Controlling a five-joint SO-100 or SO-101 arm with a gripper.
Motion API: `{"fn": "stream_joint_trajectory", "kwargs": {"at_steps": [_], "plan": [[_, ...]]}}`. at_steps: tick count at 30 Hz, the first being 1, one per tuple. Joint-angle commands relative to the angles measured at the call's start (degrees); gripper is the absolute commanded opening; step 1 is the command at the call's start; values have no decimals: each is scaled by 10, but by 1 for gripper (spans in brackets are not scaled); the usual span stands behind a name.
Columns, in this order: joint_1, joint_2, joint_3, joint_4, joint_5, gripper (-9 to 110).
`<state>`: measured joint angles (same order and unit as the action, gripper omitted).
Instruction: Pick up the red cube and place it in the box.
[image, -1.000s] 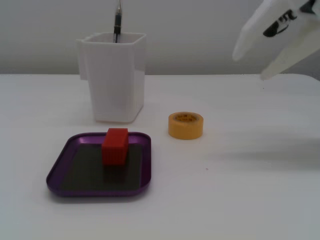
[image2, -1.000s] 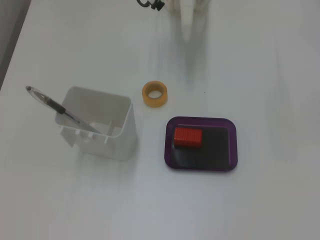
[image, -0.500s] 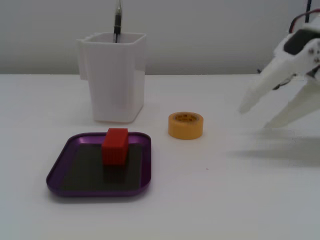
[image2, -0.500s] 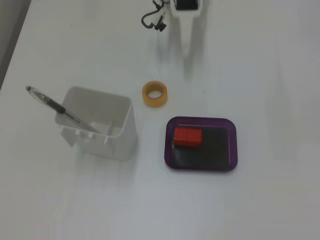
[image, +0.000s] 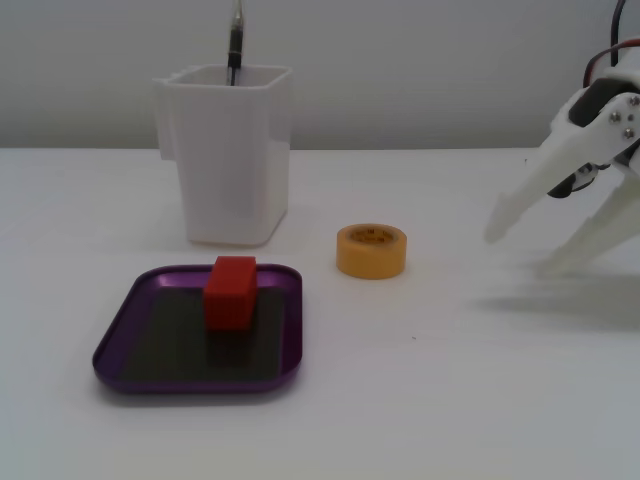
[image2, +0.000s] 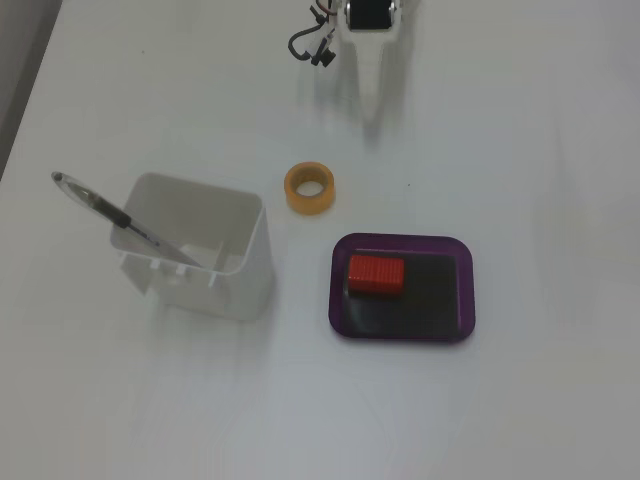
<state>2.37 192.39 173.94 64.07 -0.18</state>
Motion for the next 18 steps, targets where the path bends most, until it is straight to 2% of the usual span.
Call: {"fn": "stream_joint_trajectory", "kwargs": {"at_steps": [1,5,18], "plan": [[-4,60,20,4,4,8],[-4,60,21,4,4,-1],[-4,60,25,-5,7,0]]}}
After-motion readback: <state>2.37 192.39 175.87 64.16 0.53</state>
